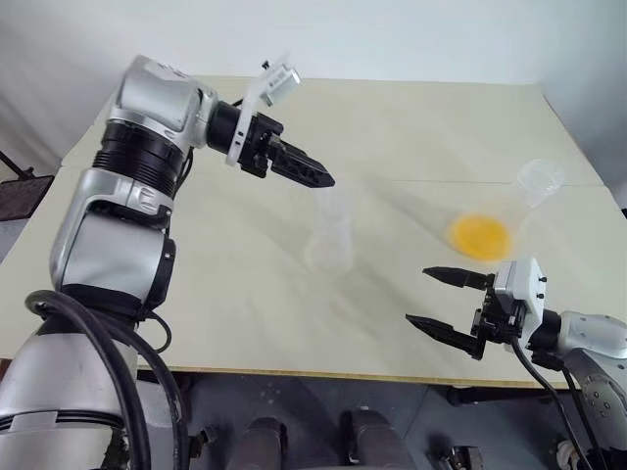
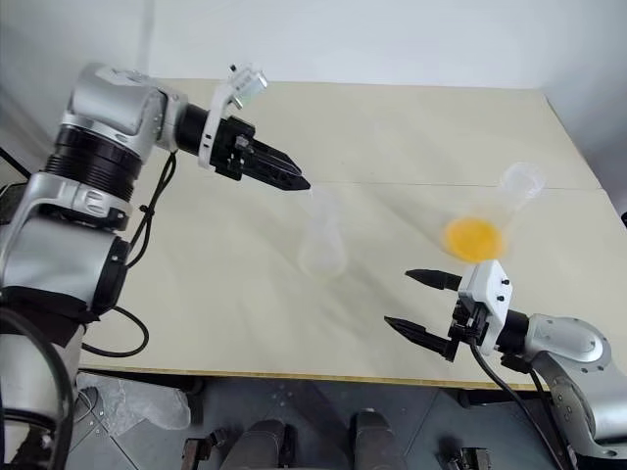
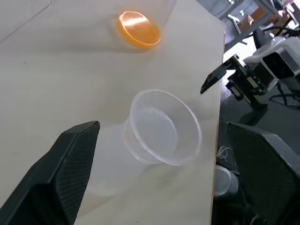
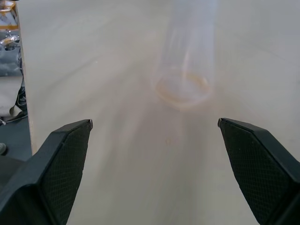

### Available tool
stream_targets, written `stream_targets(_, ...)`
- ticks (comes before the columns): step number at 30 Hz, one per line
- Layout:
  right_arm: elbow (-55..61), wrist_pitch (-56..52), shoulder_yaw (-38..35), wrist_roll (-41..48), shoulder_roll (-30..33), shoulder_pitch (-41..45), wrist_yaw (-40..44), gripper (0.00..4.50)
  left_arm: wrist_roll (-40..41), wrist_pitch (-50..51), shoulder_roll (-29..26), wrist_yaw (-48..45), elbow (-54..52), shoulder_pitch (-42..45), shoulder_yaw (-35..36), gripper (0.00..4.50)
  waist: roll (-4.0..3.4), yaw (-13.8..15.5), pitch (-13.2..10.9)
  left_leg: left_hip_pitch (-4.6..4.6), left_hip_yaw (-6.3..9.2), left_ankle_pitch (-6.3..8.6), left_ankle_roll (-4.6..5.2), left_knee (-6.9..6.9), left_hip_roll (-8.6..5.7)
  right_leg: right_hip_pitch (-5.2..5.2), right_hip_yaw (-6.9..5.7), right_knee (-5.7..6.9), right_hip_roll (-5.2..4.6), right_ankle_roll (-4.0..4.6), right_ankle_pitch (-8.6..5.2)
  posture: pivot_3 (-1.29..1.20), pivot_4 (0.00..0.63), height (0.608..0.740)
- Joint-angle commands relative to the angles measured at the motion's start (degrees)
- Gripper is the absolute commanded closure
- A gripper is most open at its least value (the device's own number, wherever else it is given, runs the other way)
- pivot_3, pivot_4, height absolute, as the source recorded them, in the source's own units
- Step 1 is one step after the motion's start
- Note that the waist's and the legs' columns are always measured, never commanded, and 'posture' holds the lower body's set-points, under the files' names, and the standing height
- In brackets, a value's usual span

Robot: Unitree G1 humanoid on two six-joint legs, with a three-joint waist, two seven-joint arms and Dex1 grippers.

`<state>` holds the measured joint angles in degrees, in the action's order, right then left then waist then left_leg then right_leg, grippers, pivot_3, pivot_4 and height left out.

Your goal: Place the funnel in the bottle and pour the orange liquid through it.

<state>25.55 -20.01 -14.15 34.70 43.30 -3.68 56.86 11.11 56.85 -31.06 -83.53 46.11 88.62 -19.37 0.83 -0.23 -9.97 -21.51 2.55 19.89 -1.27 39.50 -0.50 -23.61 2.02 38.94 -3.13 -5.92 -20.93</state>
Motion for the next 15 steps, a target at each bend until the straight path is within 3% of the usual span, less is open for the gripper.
stream_targets(1, 0.78, 0.88, -3.11, 1.05, 0.95, -0.51, 0.63, 0.0, 1.36, -3.15, -3.81, -1.37, -4.25, -0.77, 4.05, 0.02, 0.0, -0.01, 0.0, 0.0, 0.0, 0.0, 0.0, 0.0, 0.0, 0.0, 0.0, 0.0, 0.0, 0.0, 0.0, 0.0, 0.15, 0.74)
stream_targets(6, -0.52, -0.01, -6.46, 1.98, 1.36, -0.41, 0.05, 0.0, 4.36, -12.47, -8.98, -1.21, -14.59, -10.97, 11.24, 0.02, -0.03, 0.04, 0.02, 0.03, 0.01, 0.0, 0.0, 0.01, 0.01, 0.01, 0.0, 0.03, -0.04, 0.0, 0.0, 0.0, 0.15, 0.74)
stream_targets(10, -2.32, -0.46, -8.88, 2.28, 1.7, 0.35, -0.65, 0.0, 9.18, -23.21, -6.05, 6.83, -20.97, -20.82, 23.02, 0.02, -0.02, 0.36, 0.01, -0.02, 0.06, 0.0, 0.0, 0.12, 0.01, 0.03, -0.04, 0.03, -0.09, 0.0, 0.0, 0.0, 0.15, 0.74)
stream_targets(15, -3.52, -1.55, -11.95, 2.67, 2.04, 1.32, -2.55, 0.0, 10.39, -37.06, -4.22, 6.17, -27.02, -35.49, 26.01, 0.02, -0.05, 0.26, 0.03, -0.06, 0.05, 0.03, 0.01, 0.17, 0.0, 0.02, -0.08, 0.04, -0.13, -0.01, 0.01, 0.0, 0.15, 0.74)
